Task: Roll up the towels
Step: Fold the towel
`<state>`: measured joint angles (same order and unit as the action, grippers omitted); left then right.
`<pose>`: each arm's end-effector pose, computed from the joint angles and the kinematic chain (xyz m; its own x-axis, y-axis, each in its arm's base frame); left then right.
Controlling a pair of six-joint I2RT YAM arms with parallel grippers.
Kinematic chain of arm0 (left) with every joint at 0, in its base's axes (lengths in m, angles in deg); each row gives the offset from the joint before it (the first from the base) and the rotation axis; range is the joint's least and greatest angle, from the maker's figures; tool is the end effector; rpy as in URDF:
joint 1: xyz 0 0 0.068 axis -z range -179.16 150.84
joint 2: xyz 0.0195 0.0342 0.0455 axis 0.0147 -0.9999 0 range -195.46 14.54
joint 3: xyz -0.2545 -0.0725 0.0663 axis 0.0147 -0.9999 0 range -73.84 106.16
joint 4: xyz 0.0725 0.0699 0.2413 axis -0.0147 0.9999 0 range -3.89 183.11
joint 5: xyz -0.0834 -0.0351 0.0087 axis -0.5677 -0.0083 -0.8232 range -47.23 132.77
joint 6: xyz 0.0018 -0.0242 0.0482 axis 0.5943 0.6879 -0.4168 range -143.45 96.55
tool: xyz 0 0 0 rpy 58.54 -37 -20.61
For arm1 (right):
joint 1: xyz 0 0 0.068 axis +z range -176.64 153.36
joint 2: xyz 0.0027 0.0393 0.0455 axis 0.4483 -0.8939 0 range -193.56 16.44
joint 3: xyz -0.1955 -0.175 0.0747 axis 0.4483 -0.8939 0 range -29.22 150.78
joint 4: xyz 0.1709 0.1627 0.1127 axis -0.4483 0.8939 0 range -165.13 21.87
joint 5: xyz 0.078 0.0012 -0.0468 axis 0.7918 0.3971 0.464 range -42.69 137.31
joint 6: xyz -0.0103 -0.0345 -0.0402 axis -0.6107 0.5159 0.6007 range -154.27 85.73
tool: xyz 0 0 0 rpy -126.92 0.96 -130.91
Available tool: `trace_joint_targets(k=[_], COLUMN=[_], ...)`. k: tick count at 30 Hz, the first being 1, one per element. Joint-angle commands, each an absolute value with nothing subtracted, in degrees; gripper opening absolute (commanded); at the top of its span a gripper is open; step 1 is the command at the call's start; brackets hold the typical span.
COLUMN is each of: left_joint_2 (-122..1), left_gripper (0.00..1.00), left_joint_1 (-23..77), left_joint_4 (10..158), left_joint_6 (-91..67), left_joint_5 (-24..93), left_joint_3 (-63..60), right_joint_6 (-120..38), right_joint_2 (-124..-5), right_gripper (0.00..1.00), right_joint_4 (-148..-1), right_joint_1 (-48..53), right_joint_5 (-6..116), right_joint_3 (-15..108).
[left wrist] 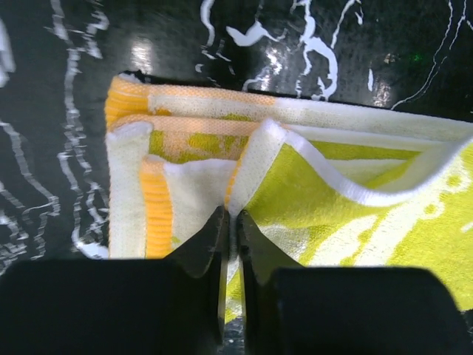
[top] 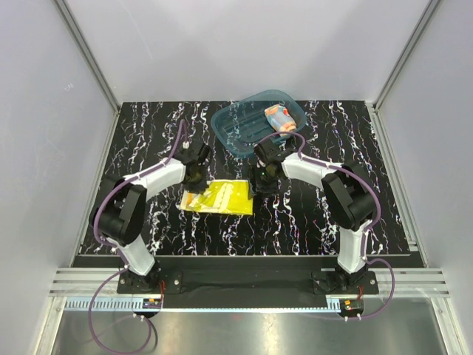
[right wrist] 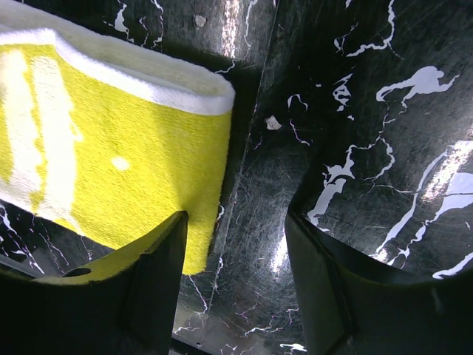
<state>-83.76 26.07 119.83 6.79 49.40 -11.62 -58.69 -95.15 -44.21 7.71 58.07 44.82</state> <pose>0.2996 -0.1365 0.1762 -0.9286 -0.1155 -0.3528 -0.0929 0.9924 -0.0802 0.3166 0.2244 0.1557 -0.9519 -0.1586 -0.2623 -0.2387 0.9203 0.3098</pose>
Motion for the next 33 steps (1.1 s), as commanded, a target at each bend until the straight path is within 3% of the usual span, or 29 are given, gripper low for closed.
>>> trace_joint_targets(k=[1, 4, 14, 16, 23, 33], left_joint_2=[-79.76, -80.11, -78.97, -80.19, -83.10, -69.22], left_gripper=[0.15, 0.20, 0.24, 0.36, 0.40, 0.38], left_joint_1=[26.07, 26.07, 26.07, 26.07, 26.07, 28.96], left_joint_4=[121.00, 121.53, 120.92, 121.27, 124.34, 125.93], left_joint_6=[6.61, 6.78, 8.10, 7.75, 8.80, 8.80], left_joint_5=[55.25, 56.57, 60.78, 62.01, 66.67, 60.63], left_joint_3=[-10.99, -11.26, -12.14, -11.70, -9.06, -10.46], right_joint_6=[-58.09, -57.91, -57.47, -57.47, -56.77, -55.28], right_joint_2=[-100.80, -101.50, -102.65, -102.47, -100.10, -86.13], right_gripper=[0.64, 0.64, 0.64, 0.64, 0.67, 0.71], right_joint_4=[-42.78, -42.44, -42.26, -42.08, -40.24, -37.07], right_joint_1=[8.34, 8.61, 8.70, 8.70, 8.78, 8.78], right_joint_5=[52.84, 52.93, 52.76, 52.67, 51.70, 53.62], right_joint_3=[42.68, 43.11, 43.12, 43.20, 43.91, 46.54])
